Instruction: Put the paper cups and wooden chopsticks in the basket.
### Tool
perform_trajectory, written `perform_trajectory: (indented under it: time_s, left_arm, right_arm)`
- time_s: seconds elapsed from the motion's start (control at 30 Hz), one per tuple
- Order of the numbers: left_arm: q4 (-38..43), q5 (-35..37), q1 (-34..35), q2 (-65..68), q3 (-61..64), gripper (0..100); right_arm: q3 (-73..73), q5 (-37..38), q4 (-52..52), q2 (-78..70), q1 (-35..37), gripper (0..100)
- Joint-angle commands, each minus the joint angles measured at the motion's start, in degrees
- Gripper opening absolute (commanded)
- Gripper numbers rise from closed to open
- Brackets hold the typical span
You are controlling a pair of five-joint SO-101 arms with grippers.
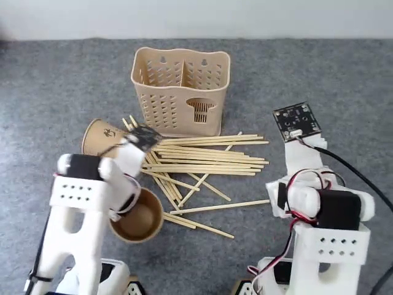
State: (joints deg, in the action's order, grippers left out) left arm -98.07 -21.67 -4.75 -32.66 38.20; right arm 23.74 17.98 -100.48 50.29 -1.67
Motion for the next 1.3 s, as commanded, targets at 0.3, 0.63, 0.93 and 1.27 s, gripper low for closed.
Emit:
perform_trajectory:
  time_s: [0.3, 0.63, 0.93, 1.27]
  left_arm:
    - [1.8, 1.4, -16.2, -0.9, 2.2, 1]
    - [12.5, 1.5, -16.2, -0.8, 10.9, 4]
    - [9.3, 10.6, -9.3, -1.1, 6.0, 27]
    - [-2.3, 10.9, -9.1, -1.2, -9.2, 27]
  right_arm:
    - [-0.3, 1.1, -1.5, 0.9, -2.6, 6.9]
    - [-0.3, 1.1, -1.5, 0.6, -2.6, 6.9]
    - [-0.3, 1.1, -1.5, 0.5, -2.6, 7.0]
    - [-0.2, 1.1, -1.5, 0.5, -2.2, 6.9]
